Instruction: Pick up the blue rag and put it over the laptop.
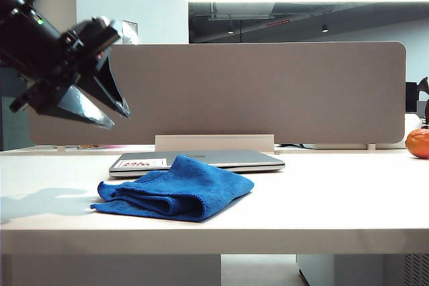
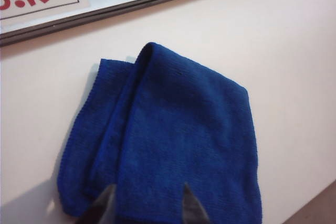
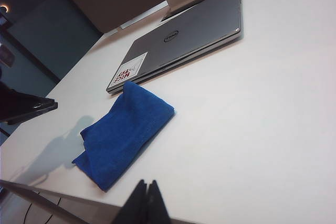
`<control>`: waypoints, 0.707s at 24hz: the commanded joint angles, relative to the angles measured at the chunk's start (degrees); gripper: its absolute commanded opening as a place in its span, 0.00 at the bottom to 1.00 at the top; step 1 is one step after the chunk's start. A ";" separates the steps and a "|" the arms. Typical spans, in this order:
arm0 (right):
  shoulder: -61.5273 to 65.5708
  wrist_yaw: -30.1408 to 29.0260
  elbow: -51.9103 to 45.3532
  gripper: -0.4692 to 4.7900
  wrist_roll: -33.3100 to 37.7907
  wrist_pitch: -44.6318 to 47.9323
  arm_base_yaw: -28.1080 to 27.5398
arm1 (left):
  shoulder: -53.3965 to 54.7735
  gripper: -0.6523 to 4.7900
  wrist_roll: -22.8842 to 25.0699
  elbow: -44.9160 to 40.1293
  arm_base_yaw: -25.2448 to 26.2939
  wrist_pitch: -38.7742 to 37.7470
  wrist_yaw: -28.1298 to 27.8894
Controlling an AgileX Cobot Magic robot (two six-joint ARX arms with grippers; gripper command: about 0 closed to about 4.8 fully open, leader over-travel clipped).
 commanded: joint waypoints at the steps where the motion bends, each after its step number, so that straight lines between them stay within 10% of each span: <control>1: -0.13 -0.02 -0.28 0.09 0.02 0.74 -0.02 | 2.16 0.40 1.86 2.01 -0.02 0.59 -0.15; 6: -0.13 -0.02 -0.28 0.09 0.00 0.74 -0.02 | 6.01 0.65 2.86 4.52 0.00 0.70 -0.17; 11: -0.11 0.00 -0.28 0.09 0.00 0.74 -0.02 | 8.46 0.66 5.90 4.68 0.00 0.72 -2.84; 13: -0.13 0.00 -0.28 0.09 0.00 0.72 -0.02 | 9.90 0.87 6.34 4.68 0.00 0.42 -6.45; 17: -0.11 0.00 -0.28 0.09 0.00 0.70 -0.04 | 11.28 0.87 6.43 4.68 0.00 0.20 -6.34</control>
